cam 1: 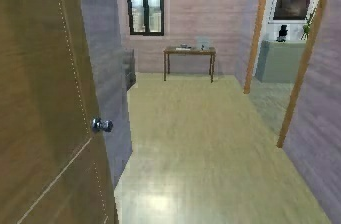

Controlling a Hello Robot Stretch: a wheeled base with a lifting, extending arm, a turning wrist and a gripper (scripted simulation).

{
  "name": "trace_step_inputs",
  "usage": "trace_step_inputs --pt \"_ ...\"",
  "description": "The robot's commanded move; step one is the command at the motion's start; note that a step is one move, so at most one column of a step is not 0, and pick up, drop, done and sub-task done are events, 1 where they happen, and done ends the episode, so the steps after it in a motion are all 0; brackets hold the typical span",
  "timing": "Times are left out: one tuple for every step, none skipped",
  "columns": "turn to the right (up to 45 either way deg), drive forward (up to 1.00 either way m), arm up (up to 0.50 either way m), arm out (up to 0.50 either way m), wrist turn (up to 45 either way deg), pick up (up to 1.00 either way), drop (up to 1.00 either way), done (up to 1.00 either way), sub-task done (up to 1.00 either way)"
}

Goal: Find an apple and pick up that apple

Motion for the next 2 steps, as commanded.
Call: trace_step_inputs --pt "-15.0 0.0 0.0 0.0 0.0 0.0 0.0 0.0 0.0" --pt "0.0 0.25 0.0 0.0 0.0 0.0 0.0 0.0 0.0"
